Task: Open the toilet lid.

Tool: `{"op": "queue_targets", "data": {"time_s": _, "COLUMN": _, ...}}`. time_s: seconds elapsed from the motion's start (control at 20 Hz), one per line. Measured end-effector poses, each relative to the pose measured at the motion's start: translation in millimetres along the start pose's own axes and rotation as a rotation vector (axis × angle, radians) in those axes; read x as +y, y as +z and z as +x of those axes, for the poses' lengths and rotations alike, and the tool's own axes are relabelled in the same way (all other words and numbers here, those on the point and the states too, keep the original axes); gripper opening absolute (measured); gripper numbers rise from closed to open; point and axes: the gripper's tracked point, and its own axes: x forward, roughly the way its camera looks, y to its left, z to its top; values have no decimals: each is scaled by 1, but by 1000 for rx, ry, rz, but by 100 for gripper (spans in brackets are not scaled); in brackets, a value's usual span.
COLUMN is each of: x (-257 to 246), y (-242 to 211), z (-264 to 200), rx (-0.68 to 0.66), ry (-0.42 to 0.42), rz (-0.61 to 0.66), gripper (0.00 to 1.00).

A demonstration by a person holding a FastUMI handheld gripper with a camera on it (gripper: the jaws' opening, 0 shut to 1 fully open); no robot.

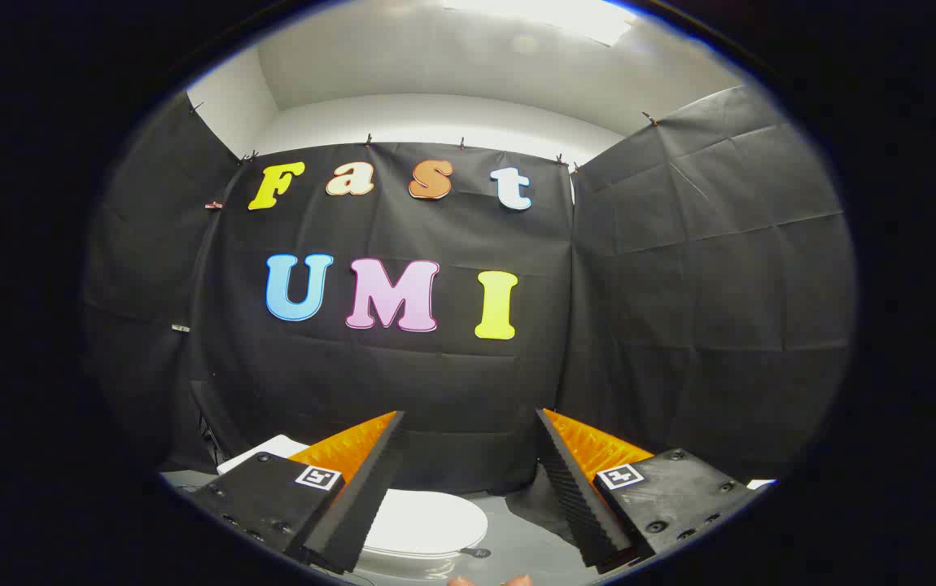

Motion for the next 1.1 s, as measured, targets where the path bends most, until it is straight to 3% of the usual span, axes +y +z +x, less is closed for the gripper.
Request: {"op": "queue_targets", "data": {"time_s": 1.1, "x": 10, "y": -8, "z": 3, "rx": 8, "ry": 39, "rz": 6, "gripper": 98}}
